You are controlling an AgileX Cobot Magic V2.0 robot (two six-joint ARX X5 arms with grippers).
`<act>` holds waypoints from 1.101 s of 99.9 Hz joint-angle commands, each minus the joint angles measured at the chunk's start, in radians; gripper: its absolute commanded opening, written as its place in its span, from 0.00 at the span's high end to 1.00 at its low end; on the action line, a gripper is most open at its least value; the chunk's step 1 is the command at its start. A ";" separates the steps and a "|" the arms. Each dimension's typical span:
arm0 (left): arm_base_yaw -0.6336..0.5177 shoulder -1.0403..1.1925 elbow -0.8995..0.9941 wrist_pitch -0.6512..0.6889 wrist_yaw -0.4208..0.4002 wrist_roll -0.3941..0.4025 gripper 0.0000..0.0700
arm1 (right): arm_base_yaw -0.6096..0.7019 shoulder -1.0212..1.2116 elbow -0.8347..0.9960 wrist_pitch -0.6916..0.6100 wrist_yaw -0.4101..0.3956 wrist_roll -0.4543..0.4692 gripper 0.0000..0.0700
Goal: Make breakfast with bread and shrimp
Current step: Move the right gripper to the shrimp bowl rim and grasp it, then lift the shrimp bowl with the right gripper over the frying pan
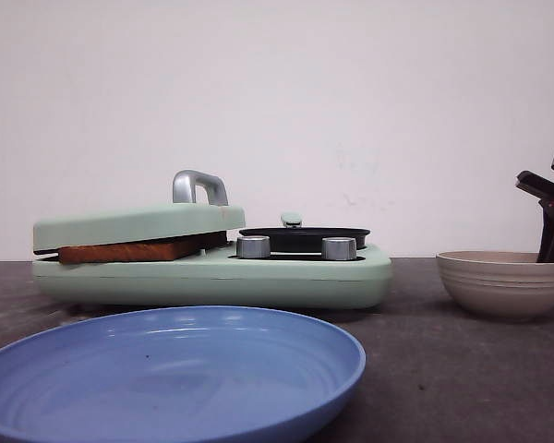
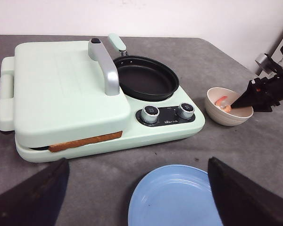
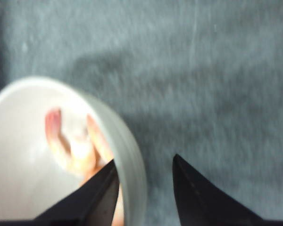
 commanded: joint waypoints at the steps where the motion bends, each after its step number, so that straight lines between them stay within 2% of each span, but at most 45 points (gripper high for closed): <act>1: -0.002 0.002 0.000 0.010 -0.003 0.005 0.29 | 0.000 0.029 0.024 0.003 -0.002 0.010 0.69; 14: -0.002 0.002 0.000 0.010 -0.003 0.005 0.29 | 0.000 0.029 0.024 0.008 0.001 0.009 0.70; 27: -0.002 0.002 0.000 0.010 -0.004 0.005 0.29 | 0.000 0.029 0.025 0.002 0.001 0.002 0.92; 34: -0.002 0.002 0.000 0.010 -0.004 0.005 0.29 | 0.002 0.029 0.025 0.002 0.002 -0.004 1.00; 80: -0.002 0.002 0.000 0.010 -0.003 0.001 0.29 | 0.007 0.027 0.042 0.001 -0.011 -0.006 1.00; 101: -0.002 0.002 0.000 0.010 -0.003 0.001 0.29 | 0.054 0.012 0.148 -0.031 -0.025 -0.009 1.00; 110: -0.002 0.002 0.000 0.010 -0.003 0.001 0.29 | 0.089 0.011 0.220 -0.068 0.011 -0.011 1.00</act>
